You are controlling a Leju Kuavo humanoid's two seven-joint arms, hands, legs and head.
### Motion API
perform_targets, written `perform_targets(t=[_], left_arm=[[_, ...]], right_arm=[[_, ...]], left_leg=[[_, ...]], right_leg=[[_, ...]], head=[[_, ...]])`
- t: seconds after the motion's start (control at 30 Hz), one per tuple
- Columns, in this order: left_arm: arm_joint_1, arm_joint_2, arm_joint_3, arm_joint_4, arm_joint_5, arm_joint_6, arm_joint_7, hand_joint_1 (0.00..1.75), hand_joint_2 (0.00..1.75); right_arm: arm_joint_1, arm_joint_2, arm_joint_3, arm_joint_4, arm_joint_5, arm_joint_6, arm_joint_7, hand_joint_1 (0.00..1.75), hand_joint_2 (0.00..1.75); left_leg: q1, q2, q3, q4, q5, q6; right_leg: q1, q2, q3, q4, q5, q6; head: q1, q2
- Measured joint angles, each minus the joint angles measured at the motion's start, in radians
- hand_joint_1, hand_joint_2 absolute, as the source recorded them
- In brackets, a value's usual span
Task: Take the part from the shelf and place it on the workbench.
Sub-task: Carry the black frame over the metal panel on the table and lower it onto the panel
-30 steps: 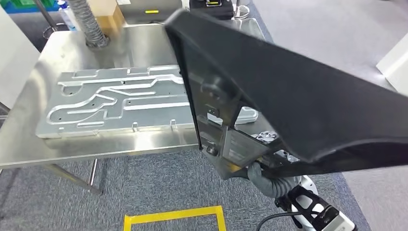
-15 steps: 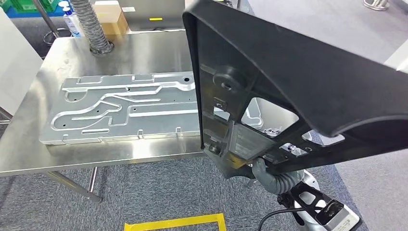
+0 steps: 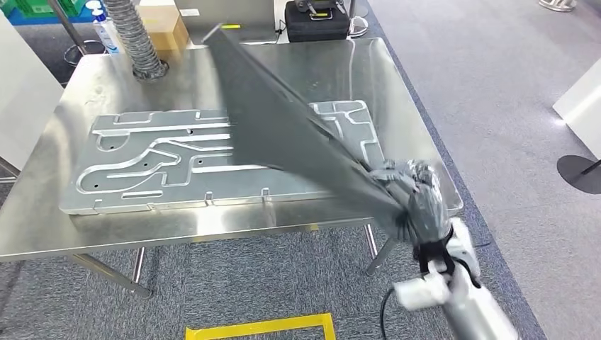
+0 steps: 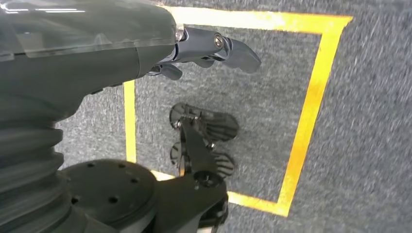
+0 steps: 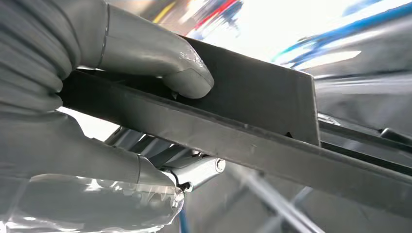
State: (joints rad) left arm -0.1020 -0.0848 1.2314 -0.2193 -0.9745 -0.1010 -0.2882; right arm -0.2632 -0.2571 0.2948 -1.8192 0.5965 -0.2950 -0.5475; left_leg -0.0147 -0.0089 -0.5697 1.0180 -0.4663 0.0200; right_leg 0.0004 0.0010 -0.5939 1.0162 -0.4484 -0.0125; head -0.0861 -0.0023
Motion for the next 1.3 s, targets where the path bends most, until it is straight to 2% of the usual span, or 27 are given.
perform_targets(t=[0.07, 0.1, 0.17, 0.2, 0.23, 0.27, 0.33, 0.37, 0.4, 0.5, 0.57, 0.6, 0.67, 0.7, 0.73, 0.77, 0.83, 0.87, 0.9, 1.0, 1.07, 1.1, 1.13, 1.2, 1.23, 1.27, 1.3], left_arm=[[-0.002, 0.0, 0.0, 0.0, -0.004, -0.003, -0.002, 0.0, 1.75], [-0.003, 0.0, 0.0, 0.0, -0.006, -0.006, -0.003, 0.0, 1.75], [-0.006, 0.0, 0.0, 0.0, -0.011, -0.012, -0.006, 0.0, 1.75], [-0.007, 0.0, 0.0, 0.0, -0.013, -0.015, -0.006, 0.0, 1.75], [-0.007, 0.0, 0.0, 0.0, -0.016, -0.016, -0.006, 0.0, 1.75], [-0.008, 0.0, 0.0, 0.0, -0.018, -0.017, -0.006, 0.0, 1.75], [-0.014, 0.0, -0.001, 0.0, -0.021, -0.018, -0.006, 0.0, 1.75], [-0.018, -0.001, -0.001, 0.0, -0.022, -0.018, -0.007, 0.0, 1.75], [-0.021, -0.002, -0.001, 0.0, -0.024, -0.019, -0.007, 0.0, 1.75], [-0.023, -0.003, -0.003, 0.0, -0.029, -0.021, -0.008, 0.0, 1.75], [-0.024, -0.003, -0.004, 0.0, -0.03, -0.023, -0.008, 0.0, 1.75], [-0.026, -0.003, -0.005, 0.0, -0.031, -0.024, -0.008, 0.0, 1.75], [-0.027, -0.003, -0.005, 0.0, -0.031, -0.025, -0.008, 0.0, 1.75], [-0.027, -0.003, -0.005, 0.0, -0.031, -0.025, -0.008, 0.0, 1.75], [-0.027, -0.003, -0.005, 0.0, -0.031, -0.026, -0.008, 0.0, 1.75], [-0.026, -0.003, -0.005, 0.0, -0.032, -0.027, -0.008, 0.0, 1.75], [-0.025, -0.004, -0.006, 0.0, -0.036, -0.031, -0.008, 0.0, 1.75], [-0.026, -0.005, -0.007, 0.001, -0.04, -0.033, -0.008, 0.0, 1.75], [-0.027, -0.007, -0.008, 0.002, -0.043, -0.035, -0.008, 0.0, 1.75], [-0.03, -0.01, -0.014, 0.003, -0.053, -0.038, -0.01, 0.0, 1.75], [-0.032, -0.011, -0.022, 0.003, -0.061, -0.035, -0.018, 0.0, 1.75], [-0.033, -0.011, -0.026, 0.003, -0.065, -0.032, -0.023, 0.0, 1.75], [-0.035, -0.011, -0.03, 0.003, -0.068, -0.03, -0.028, 0.0, 1.75], [-0.036, -0.011, -0.035, 0.003, -0.077, -0.026, -0.037, 0.0, 1.75], [-0.036, -0.01, -0.04, 0.003, -0.082, -0.024, -0.041, 0.0, 1.75], [-0.036, -0.01, -0.045, 0.003, -0.086, -0.021, -0.042, 0.0, 1.75], [-0.037, -0.008, -0.05, 0.003, -0.091, -0.018, -0.042, 0.0, 1.75]], right_arm=[[-0.103, 0.0, -0.016, 0.108, 0.225, -0.085, 0.088, 1.75, 1.75], [-0.165, 0.0, -0.018, 0.17, 0.329, -0.107, 0.133, 1.75, 1.75], [-0.295, -0.001, -0.002, 0.311, 0.534, -0.112, 0.221, 1.75, 1.75], [-0.357, -0.003, 0.015, 0.378, 0.618, -0.101, 0.256, 1.75, 1.75], [-0.416, -0.006, 0.045, 0.454, 0.7, -0.085, 0.288, 1.75, 1.75], [-0.472, -0.009, 0.083, 0.53, 0.77, -0.069, 0.317, 1.75, 1.75], [-0.571, -0.011, 0.175, 0.677, 0.882, -0.046, 0.368, 1.75, 1.75], [-0.613, -0.011, 0.221, 0.745, 0.916, -0.037, 0.393, 1.75, 1.75], [-0.646, -0.011, 0.262, 0.805, 0.936, -0.029, 0.412, 1.75, 1.75], [-0.711, -0.005, 0.351, 0.956, 0.943, -0.014, 0.433, 1.75, 1.75], [-0.735, 0.01, 0.38, 1.029, 0.933, -0.013, 0.432, 1.75, 1.75], [-0.745, 0.02, 0.389, 1.058, 0.929, -0.014, 0.431, 1.75, 1.75], [-0.761, 0.04, 0.4, 1.102, 0.926, -0.015, 0.429, 1.75, 1.75], [-0.765, 0.049, 0.405, 1.121, 0.925, -0.016, 0.428, 1.75, 1.75], [-0.767, 0.057, 0.409, 1.135, 0.921, -0.016, 0.425, 1.75, 1.75], [-0.767, 0.063, 0.412, 1.148, 0.913, -0.015, 0.42, 1.75, 1.75], [-0.77, 0.075, 0.415, 1.172, 0.882, -0.013, 0.401, 1.75, 1.75], [-0.772, 0.082, 0.415, 1.187, 0.86, -0.016, 0.389, 1.75, 1.75], [-0.773, 0.089, 0.414, 1.202, 0.84, -0.022, 0.377, 1.75, 1.75], [-0.76, 0.101, 0.402, 1.242, 0.784, -0.055, 0.35, 1.75, 1.75], [-0.742, 0.101, 0.388, 1.257, 0.749, -0.096, 0.334, 1.75, 1.75], [-0.733, 0.1, 0.379, 1.264, 0.731, -0.119, 0.324, 1.75, 1.75], [-0.722, 0.098, 0.37, 1.27, 0.711, -0.144, 0.312, 1.75, 1.75], [-0.694, 0.092, 0.354, 1.281, 0.669, -0.187, 0.28, 1.75, 1.75], [-0.677, 0.09, 0.345, 1.286, 0.649, -0.206, 0.261, 1.75, 1.75], [-0.661, 0.089, 0.336, 1.289, 0.63, -0.222, 0.242, 1.75, 1.75], [-0.648, 0.089, 0.326, 1.292, 0.612, -0.238, 0.224, 1.75, 1.75]], left_leg=[[0.0, 0.0, -0.019, 0.044, -0.027, -0.011], [0.002, 0.0, -0.044, 0.096, -0.054, -0.017], [0.008, 0.001, -0.116, 0.233, -0.109, -0.027], [0.011, 0.001, -0.144, 0.278, -0.118, -0.031], [0.015, 0.001, -0.156, 0.288, -0.107, -0.034], [0.018, 0.001, -0.146, 0.254, -0.076, -0.037], [0.024, 0.002, -0.09, 0.113, 0.005, -0.041], [0.024, 0.0, -0.066, 0.052, 0.033, -0.038], [0.023, -0.005, -0.055, 0.016, 0.047, -0.033], [0.017, -0.026, -0.056, -0.002, 0.055, -0.011], [0.02, -0.039, -0.051, -0.01, 0.06, 0.001], [0.022, -0.044, -0.049, -0.012, 0.061, 0.005], [0.021, -0.05, -0.047, -0.013, 0.059, 0.01], [0.02, -0.052, -0.045, -0.013, 0.057, 0.011], [0.02, -0.055, -0.042, -0.013, 0.053, 0.012], [0.019, -0.058, -0.036, -0.012, 0.048, 0.012], [0.019, -0.064, -0.023, -0.012, 0.034, 0.011], [0.019, -0.066, -0.019, -0.011, 0.029, 0.008], [0.021, -0.067, -0.019, -0.012, 0.025, 0.005], [0.029, -0.07, -0.02, -0.022, 0.025, -0.009], [0.024, -0.056, -0.026, -0.009, 0.012, -0.018], [0.021, -0.044, -0.046, 0.026, -0.004, -0.024], [0.021, -0.028, -0.082, 0.085, -0.024, -0.029], [0.026, -0.012, -0.171, 0.217, -0.053, -0.039], [0.029, -0.009, -0.201, 0.249, -0.048, -0.044], [0.032, -0.008, -0.212, 0.245, -0.027, -0.048], [0.035, -0.008, -0.2, 0.2, 0.009, -0.052]], right_leg=[[-0.007, -0.001, 0.005, -0.013, 0.007, -0.006], [-0.009, -0.002, 0.007, -0.016, 0.01, -0.007], [-0.008, -0.004, 0.006, -0.016, 0.011, -0.009], [-0.008, -0.007, 0.006, -0.016, 0.01, -0.009], [-0.008, -0.01, 0.007, -0.015, 0.01, -0.008], [-0.009, -0.013, 0.008, -0.015, 0.009, -0.007], [-0.009, -0.021, 0.01, -0.012, 0.005, 0.0], [-0.008, -0.025, 0.01, -0.008, 0.003, 0.005], [-0.007, -0.031, 0.008, -0.006, 0.001, 0.011], [-0.009, -0.049, 0.003, -0.002, -0.004, 0.026], [-0.013, -0.042, -0.017, 0.038, -0.032, 0.03], [-0.014, -0.033, -0.042, 0.09, -0.057, 0.03], [-0.014, -0.016, -0.118, 0.233, -0.107, 0.029], [-0.013, -0.012, -0.152, 0.288, -0.115, 0.028], [-0.013, -0.011, -0.171, 0.31, -0.105, 0.026], [-0.012, -0.01, -0.17, 0.286, -0.071, 0.022], [-0.006, -0.012, -0.129, 0.158, 0.028, 0.005], [-0.001, -0.014, -0.107, 0.097, 0.068, -0.003], [0.003, -0.015, -0.094, 0.061, 0.09, -0.009], [0.008, -0.011, -0.082, 0.034, 0.095, -0.013], [0.002, -0.014, -0.048, -0.017, 0.079, -0.011], [-0.001, -0.017, -0.03, -0.044, 0.07, -0.011], [-0.003, -0.022, -0.017, -0.063, 0.059, -0.009], [-0.004, -0.029, -0.014, -0.062, 0.053, -0.009], [-0.005, -0.031, -0.014, -0.057, 0.048, -0.007], [-0.007, -0.032, -0.013, -0.05, 0.042, -0.004], [-0.01, -0.033, -0.012, -0.041, 0.034, 0.0]], head=[[0.0, 0.0], [0.0, 0.0], [0.0, 0.0], [0.0, 0.0], [0.0, 0.0], [0.0, 0.0], [0.0, 0.0], [0.0, 0.0], [0.0, 0.0], [0.0, 0.0], [0.0, 0.0], [0.0, 0.0], [0.0, 0.0], [0.0, 0.0], [0.0, 0.0], [0.0, 0.0], [0.0, 0.0], [0.0, 0.0], [0.0, 0.0], [0.001, 0.0], [0.0, 0.0], [0.0, 0.0], [0.0, 0.0], [0.001, 0.0], [0.0, 0.0], [0.0, 0.0], [0.0, 0.0]])
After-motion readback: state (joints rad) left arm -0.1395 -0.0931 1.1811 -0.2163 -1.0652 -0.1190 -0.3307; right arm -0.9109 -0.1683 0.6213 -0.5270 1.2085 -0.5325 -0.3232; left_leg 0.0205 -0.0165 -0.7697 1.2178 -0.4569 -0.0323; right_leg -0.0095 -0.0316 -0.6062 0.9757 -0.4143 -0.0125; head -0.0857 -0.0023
